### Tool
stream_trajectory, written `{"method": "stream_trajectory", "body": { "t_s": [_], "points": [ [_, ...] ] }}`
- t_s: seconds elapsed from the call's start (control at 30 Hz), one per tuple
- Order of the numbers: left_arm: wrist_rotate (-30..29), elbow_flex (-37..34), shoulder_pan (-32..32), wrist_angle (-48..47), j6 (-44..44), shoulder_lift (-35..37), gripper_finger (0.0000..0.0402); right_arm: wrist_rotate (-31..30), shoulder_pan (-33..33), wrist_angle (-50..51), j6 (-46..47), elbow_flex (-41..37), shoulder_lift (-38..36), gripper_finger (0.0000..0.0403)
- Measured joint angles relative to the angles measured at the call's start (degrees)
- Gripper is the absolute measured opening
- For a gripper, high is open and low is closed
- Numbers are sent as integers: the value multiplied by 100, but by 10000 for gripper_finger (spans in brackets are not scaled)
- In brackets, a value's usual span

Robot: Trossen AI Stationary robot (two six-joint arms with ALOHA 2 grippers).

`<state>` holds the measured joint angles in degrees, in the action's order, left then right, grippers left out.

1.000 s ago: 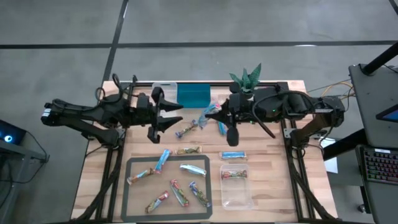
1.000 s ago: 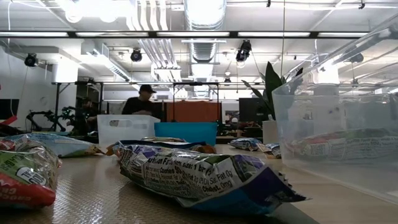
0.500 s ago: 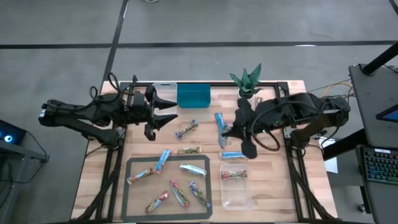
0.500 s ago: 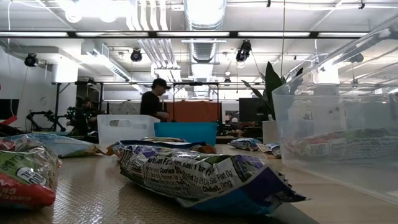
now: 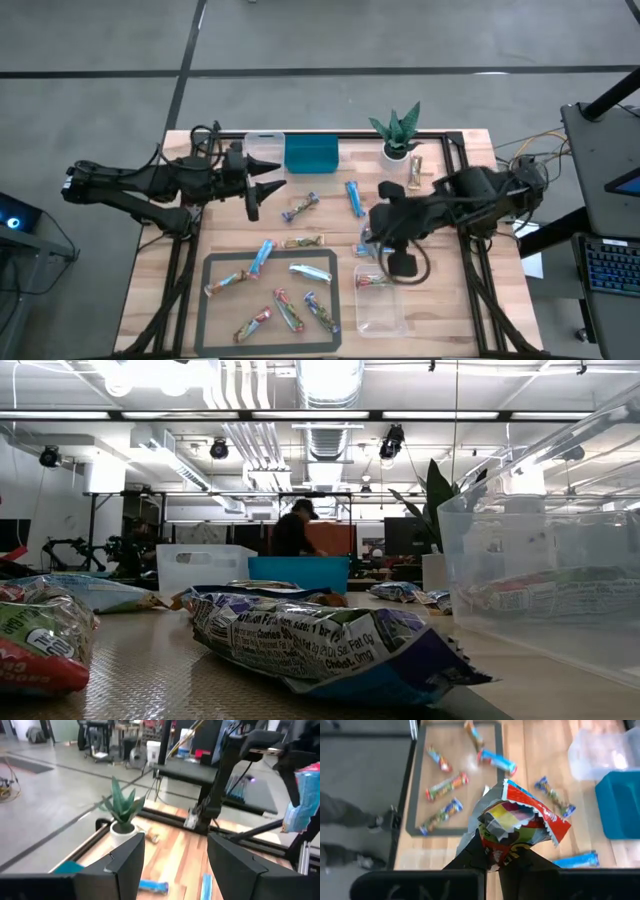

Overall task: Pick and place Granola Bars by type
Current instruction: Put the red granola bar into the bottom transparent bin

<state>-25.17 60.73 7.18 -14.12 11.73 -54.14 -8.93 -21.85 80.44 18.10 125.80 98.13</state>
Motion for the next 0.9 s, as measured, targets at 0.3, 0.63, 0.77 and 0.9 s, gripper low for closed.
{"method": "stream_trajectory", "body": {
  "t_s": [0.3,0.63,0.77,0.9],
  "points": [
    [1,0,0,-146,69,101,197,604,-257,214,-29,30,405,11],
    [-3,0,0,-614,382,172,197,1119,-458,636,-22,30,846,11],
    [-2,0,0,-754,484,172,197,1205,-631,676,-117,23,1059,11],
    [-2,0,0,-792,482,173,197,1196,-753,845,-319,16,1374,11]
  ]
}}
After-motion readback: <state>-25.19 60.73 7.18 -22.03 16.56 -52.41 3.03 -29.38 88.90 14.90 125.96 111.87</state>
